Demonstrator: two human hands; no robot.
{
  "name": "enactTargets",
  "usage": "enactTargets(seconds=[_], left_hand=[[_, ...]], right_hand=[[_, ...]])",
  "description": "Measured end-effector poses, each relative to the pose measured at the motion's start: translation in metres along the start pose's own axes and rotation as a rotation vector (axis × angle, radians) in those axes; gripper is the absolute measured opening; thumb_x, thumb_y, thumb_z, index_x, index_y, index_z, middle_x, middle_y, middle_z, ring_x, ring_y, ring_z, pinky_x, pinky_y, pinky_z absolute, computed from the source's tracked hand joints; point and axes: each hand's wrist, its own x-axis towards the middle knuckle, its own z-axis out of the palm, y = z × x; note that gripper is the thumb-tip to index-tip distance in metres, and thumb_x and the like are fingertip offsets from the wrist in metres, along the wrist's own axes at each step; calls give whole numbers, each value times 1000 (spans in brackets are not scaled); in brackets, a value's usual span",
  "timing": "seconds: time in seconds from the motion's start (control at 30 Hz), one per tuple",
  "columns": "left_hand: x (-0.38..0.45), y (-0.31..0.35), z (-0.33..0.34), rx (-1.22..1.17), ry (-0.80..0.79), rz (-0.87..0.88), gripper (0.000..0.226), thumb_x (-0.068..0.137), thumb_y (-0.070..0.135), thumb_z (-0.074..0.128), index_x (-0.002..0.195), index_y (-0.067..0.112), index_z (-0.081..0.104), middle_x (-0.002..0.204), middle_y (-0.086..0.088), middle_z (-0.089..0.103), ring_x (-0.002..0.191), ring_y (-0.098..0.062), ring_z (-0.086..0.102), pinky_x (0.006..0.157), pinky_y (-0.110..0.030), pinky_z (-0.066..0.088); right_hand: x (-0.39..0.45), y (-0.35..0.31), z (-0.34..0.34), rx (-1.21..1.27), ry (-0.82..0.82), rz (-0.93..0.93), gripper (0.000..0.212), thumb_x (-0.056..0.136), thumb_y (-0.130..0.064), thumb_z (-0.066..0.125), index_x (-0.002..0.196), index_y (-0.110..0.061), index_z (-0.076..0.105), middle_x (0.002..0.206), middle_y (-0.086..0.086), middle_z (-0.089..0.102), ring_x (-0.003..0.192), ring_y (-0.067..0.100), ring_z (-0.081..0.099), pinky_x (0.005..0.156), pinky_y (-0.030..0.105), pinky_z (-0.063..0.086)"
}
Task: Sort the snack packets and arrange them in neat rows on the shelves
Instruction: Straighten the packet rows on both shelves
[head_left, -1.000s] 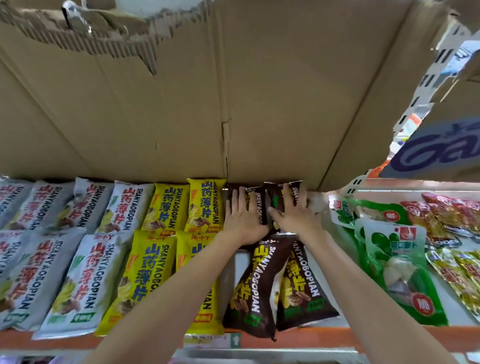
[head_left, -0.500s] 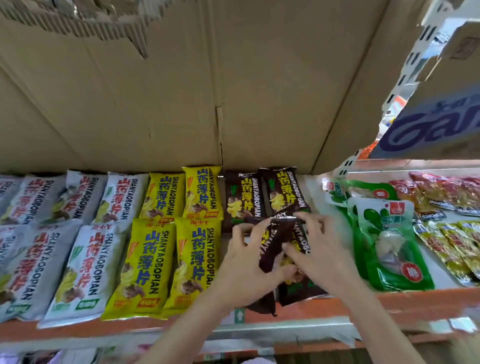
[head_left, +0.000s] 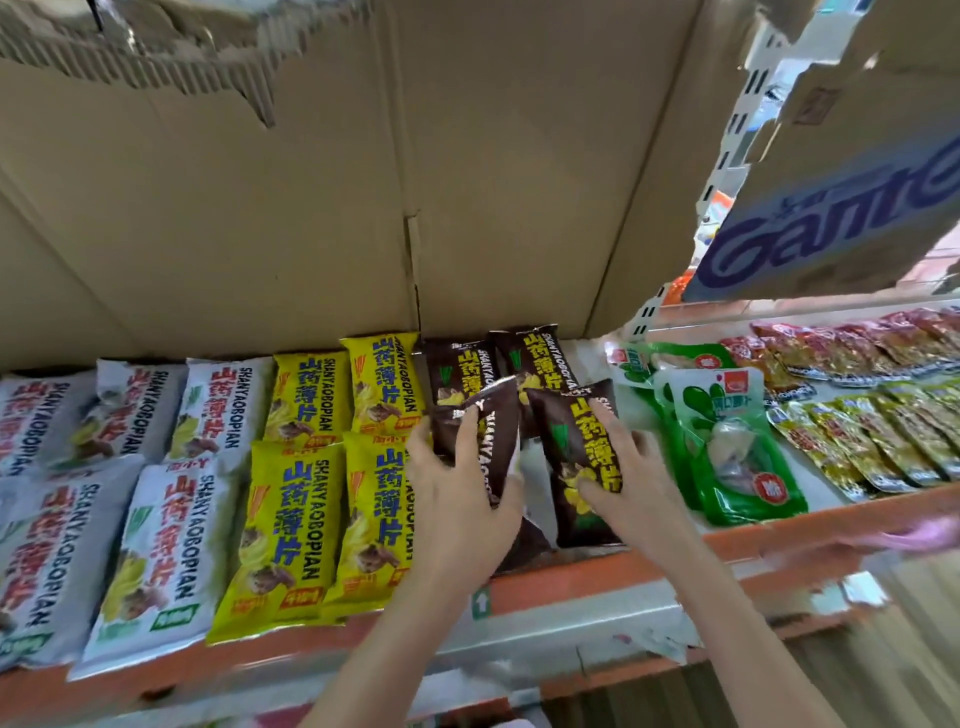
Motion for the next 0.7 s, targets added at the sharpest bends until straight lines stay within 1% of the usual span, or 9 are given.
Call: enactTargets(seconds=[0.07,0.13,0.2,0.3,0.37,0.47,0.53,0.6,0.7], left_hand=[[-2,-3,15,249,-50,-31,73,86,48,48,146,14,24,152,-20,4,137,-39,13,110,-45,21],[-3,-5,27,377,-60,48,72,85,48,43,141,3,35,151,-23,20,140,-39,20,111,-50,20],[-4,-8,38,403,-63,115,72,82,47,37,133,-3,46,144,-25,36,136,-38,32,112,-50,21],[-5,-11,46,441,-109,151,70,84,47,33,134,0,46,142,-29,36,134,-41,33,109,-51,21],[-4,-13,50,468,-159,141,67,86,52,30,136,11,47,142,-32,33,133,-45,32,104,-53,35],[-5,-15,52,466,-203,103,60,85,57,27,137,31,45,147,-33,23,135,-49,24,87,-56,47],[-4,-14,52,497,-235,94,63,84,64,18,143,42,27,153,-29,-5,138,-52,0,97,-57,39],[-2,-12,51,548,-300,59,66,85,70,20,145,47,4,150,-22,-29,136,-53,-16,108,-55,25],[-8,-4,51,662,-308,-1,68,88,68,24,145,44,-3,149,-28,-24,137,-53,-8,112,-52,18]], right_hand=[[4,4,9,-234,-71,2,78,89,-32,57,148,-37,6,144,10,19,122,26,41,94,30,38],[6,8,18,-390,-91,-5,78,91,-46,48,148,-34,-3,155,9,-2,142,30,11,110,41,25],[8,11,23,-446,-67,-46,70,91,-57,34,147,-40,-4,156,0,-13,145,24,-6,113,47,17],[12,16,28,-487,-66,-126,63,80,-67,2,139,-50,-16,155,-9,-22,143,15,-18,117,45,7],[16,20,31,-535,-66,-145,63,77,-68,-9,136,-49,-20,155,-4,-23,143,18,-18,118,46,5],[15,19,34,-582,-59,-144,71,71,-68,-29,137,-44,-23,155,11,-20,144,29,-14,117,51,1],[15,16,32,-588,-81,-123,72,73,-67,-28,140,-41,-23,155,16,-18,144,33,-12,115,52,0],[16,15,27,-548,-130,-105,62,88,-63,-8,145,-40,-16,155,16,-17,144,32,-8,115,50,2],[14,20,15,-512,-206,-151,57,98,-52,14,148,-36,-8,156,14,-15,145,31,-3,114,51,7]])
